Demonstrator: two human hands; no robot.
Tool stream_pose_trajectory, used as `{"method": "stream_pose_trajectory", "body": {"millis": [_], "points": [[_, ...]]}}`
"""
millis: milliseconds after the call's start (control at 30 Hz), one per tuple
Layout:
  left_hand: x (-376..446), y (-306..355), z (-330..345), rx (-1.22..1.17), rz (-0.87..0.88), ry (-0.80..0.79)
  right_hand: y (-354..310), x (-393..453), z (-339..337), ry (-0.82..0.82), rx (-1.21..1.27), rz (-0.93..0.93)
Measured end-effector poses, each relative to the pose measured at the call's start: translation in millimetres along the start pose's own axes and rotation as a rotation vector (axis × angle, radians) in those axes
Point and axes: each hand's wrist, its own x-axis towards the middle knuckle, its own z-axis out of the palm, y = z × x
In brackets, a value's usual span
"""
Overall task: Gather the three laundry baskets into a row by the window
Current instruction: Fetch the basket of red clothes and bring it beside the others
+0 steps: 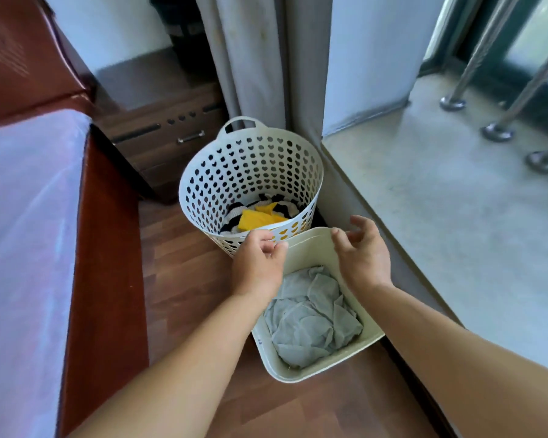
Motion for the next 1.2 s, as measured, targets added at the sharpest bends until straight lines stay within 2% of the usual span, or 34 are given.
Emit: {"method": "stream_pose_trajectory", "body": {"millis": [233,433,633,800,900,1033,1200], "points": [[-125,142,-57,-0.227,0.296,-0.059,-134,-102,-130,0.199,0.297,-0.127],[-254,248,-67,-0.346,0.453,-0.248,-179,-200,-277,0.394,0.446,-0.186],[-416,322,-24,-0.398,0.643,-0.560,-151,-313,-429,0.655,0.508,-0.214],[-582,351,31,-0.468,0.684,-0.830,-98,-431,-562,0.893,0.489,-0.208],[-695,354,57,-0.514,0.658,-0.987,-61,-519,-633,1.013,0.462,-0.196],[-858,342,84,-0.512,0.648,-1.259,-8,-656,-719,1.277,0.351,-0.114],[-1024,322,95,-0.455,0.676,-1.548,39,-798,-785,1.591,0.371,-0.042]]}}
